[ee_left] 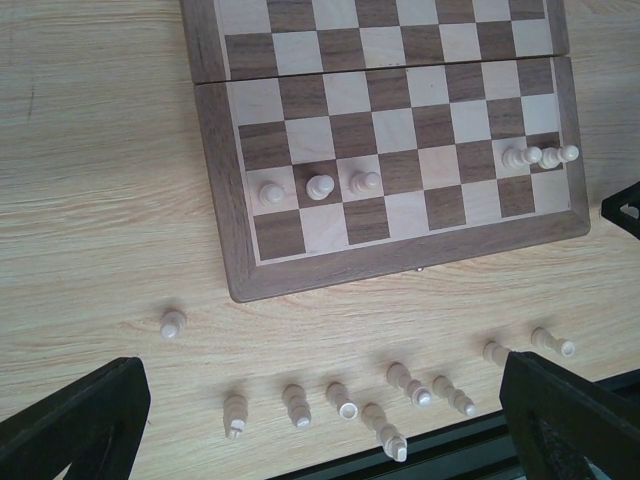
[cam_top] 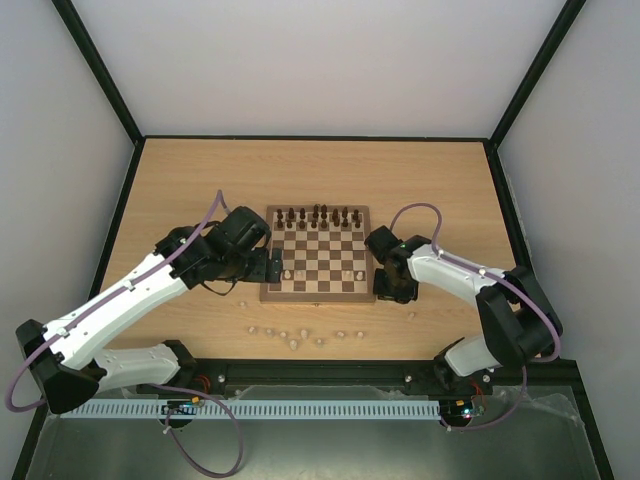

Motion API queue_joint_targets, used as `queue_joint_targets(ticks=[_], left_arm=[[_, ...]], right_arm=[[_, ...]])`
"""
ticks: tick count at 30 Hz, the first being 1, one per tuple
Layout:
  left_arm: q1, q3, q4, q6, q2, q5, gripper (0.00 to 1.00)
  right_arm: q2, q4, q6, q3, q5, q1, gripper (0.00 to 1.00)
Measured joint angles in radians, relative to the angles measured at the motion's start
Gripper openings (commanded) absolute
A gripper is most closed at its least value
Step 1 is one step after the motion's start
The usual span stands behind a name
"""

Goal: Set up the chess pieces on the board
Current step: Pick up the chess piece at the center of the board.

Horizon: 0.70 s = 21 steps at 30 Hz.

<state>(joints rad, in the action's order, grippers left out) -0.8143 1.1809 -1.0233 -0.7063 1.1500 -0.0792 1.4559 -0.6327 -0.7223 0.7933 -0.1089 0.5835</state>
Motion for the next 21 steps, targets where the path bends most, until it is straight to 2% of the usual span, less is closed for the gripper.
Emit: queue_joint_targets(ticks=[3,8,12,21], left_arm=[[0.001,0.000,0.000,0.003,0.006,0.000,0.99],[0.002,0.000,0.001,0.006,0.010,0.000,0.99],[0.002,0.000,0.004,0.007,0.010,0.000,0.99],[0.008,-0.004,0.011,0.008,0.013,0.001,0.99]], right_arm=[[0.000,0.006,0.002,0.000,0.002,-0.005,0.18],[0.006,0.010,0.003,-0.002,0.006,-0.010,0.18],[0.007,0.010,0.005,-0.006,0.008,-0.010,0.08],[-0.001,-0.037,0.004,0.035,0.002,-0.010,0.07]])
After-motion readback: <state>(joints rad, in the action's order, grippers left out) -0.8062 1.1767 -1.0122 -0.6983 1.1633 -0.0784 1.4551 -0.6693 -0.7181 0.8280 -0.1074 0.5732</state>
